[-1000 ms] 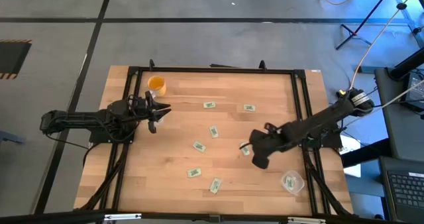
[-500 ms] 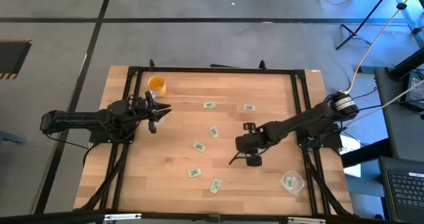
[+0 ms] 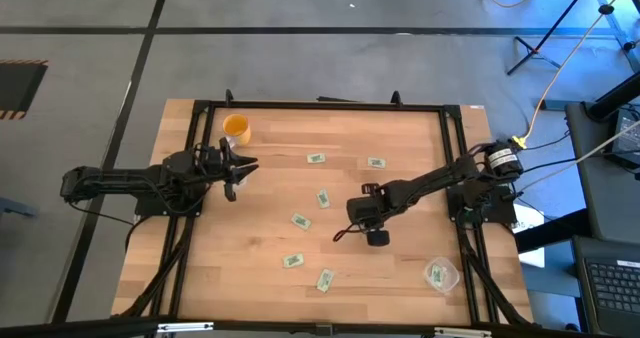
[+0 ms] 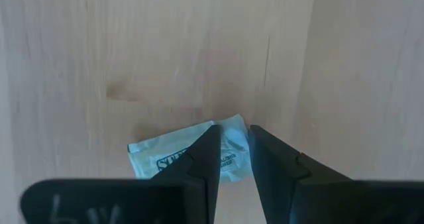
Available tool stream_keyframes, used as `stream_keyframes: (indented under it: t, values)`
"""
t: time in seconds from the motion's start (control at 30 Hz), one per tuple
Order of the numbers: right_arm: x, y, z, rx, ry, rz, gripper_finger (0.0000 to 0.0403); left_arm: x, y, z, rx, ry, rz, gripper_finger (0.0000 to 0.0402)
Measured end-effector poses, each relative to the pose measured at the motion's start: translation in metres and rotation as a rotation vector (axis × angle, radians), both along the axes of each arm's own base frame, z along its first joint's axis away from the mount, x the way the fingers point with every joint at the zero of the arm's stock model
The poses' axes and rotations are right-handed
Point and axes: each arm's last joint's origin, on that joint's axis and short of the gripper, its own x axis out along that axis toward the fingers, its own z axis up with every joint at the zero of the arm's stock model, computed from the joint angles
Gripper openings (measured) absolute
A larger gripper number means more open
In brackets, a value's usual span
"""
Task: Pick and place items into bin
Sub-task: Put the green stevia packet into the bottom transparent bin
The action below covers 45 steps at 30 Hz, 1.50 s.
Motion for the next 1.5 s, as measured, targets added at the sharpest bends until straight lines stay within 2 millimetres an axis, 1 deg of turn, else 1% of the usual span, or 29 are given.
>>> stream_keyframes:
  t: [0.13, 0.2, 0.53, 0.63, 0.77, 0.83, 0.93, 1.07, 1.13, 1.3, 1.5]
  values:
    - [0.001, -0.001, -0.004, 0.001, 0.015, -0.002, 0.0083, 0.0, 0.0, -0.001, -0.001, 0.008, 0.0, 0.0086]
    - [0.002, -0.001, -0.006, -0.002, 0.019, -0.001, 0.0076, 0.0, 0.0, -0.001, -0.001, 0.008, 0.0, 0.0086]
    - [0.001, -0.002, -0.007, -0.01, 0.025, -0.004, 0.0006, 0.0, 0.0, -0.001, -0.001, 0.011, 0.0, 0.0086]
    - [0.001, -0.002, -0.007, -0.007, 0.024, -0.017, 0.0007, 0.0, 0.0, -0.001, -0.001, 0.011, 0.0, 0.0086]
    - [-0.003, 0.0, 0.003, 0.016, -0.001, -0.073, 0.0006, 0.0, 0.0, -0.001, -0.001, 0.011, 0.0, 0.0086]
    - [-0.009, 0.004, 0.015, 0.042, -0.01, -0.09, 0.0003, 0.0, 0.0, -0.001, -0.001, 0.011, 0.0, 0.0086]
    - [-0.017, 0.011, 0.044, 0.109, -0.087, -0.146, 0.0003, 0.0, 0.0, -0.001, -0.001, 0.012, 0.0, 0.0086]
    - [-0.04, 0.024, 0.077, 0.206, -0.131, -0.238, 0.0002, 0.0, 0.0, -0.002, -0.002, 0.017, 0.0, 0.0086]
    - [-0.054, 0.032, 0.091, 0.276, -0.118, -0.301, 0.0002, 0.0, 0.0, -0.002, -0.003, 0.023, 0.0, 0.0086]
    - [-0.089, 0.055, 0.108, 0.388, -0.01, -0.488, 0.0001, 0.0, 0.0, -0.004, -0.005, 0.042, 0.001, 0.0086]
    - [-0.119, 0.093, 0.11, 0.454, 0.097, -0.682, 0.0001, 0.0, 0.0, -0.004, -0.005, 0.042, 0.001, 0.0086]
